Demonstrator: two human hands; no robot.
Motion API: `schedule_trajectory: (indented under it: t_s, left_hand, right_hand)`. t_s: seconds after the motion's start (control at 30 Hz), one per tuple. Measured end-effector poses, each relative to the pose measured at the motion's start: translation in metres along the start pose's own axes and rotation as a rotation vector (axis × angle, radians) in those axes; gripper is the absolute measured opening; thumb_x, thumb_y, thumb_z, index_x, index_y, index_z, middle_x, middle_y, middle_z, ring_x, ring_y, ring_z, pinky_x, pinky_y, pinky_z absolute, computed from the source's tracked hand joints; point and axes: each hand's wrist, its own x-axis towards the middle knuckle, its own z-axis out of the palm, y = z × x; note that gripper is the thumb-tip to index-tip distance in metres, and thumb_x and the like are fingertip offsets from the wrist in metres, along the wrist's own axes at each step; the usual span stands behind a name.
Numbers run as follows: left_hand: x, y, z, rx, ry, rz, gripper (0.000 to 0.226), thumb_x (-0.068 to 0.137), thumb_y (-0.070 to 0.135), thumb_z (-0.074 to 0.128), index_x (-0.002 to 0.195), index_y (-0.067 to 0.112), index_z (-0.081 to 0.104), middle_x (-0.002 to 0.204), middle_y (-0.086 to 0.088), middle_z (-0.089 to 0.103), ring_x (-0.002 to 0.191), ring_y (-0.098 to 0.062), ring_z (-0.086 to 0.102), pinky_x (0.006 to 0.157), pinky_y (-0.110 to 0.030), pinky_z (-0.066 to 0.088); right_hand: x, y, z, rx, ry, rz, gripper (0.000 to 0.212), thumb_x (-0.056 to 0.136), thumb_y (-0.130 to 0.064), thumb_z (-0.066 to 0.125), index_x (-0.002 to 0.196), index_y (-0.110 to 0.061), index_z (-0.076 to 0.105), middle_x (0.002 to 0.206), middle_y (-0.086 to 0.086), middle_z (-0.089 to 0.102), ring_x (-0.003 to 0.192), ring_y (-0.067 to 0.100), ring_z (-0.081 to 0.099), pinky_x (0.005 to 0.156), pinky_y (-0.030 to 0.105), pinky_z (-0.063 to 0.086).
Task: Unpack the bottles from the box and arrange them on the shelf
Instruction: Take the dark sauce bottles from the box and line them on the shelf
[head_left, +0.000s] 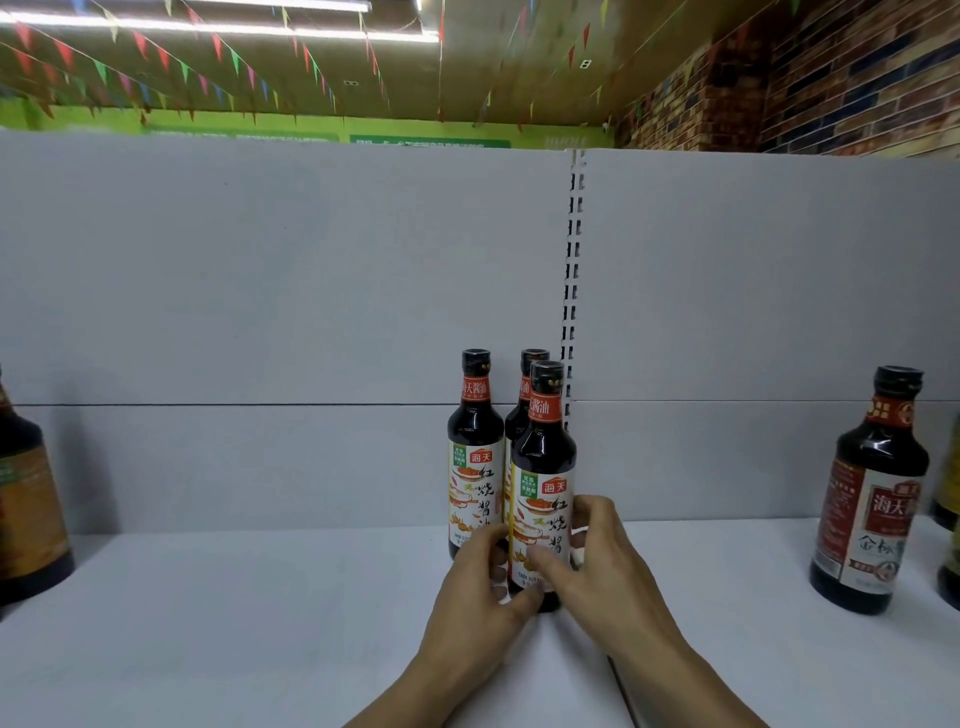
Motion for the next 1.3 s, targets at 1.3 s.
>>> schedule_trajectory:
  t_s: [1.3]
  left_hand:
    - [-0.408, -0.019, -0.294, 0.083, 0.798, -0.393, 0.009, 0.099, 0.033, 0.063, 0.107, 0.03, 0.065, 0.1, 0.01, 0.069, 0.093, -0.005, 0.066, 0.08, -0.029, 0.058]
  right_hand:
    - [-0.267, -0.271, 0.203, 0.341, -0.867, -0.598, 0.012, 0.098, -0.037, 0.062, 0.109, -0.039, 0.067, 0.102, -0.021, 0.07, 0.094, -0.006, 0.064, 0.081, 0.016, 0.054]
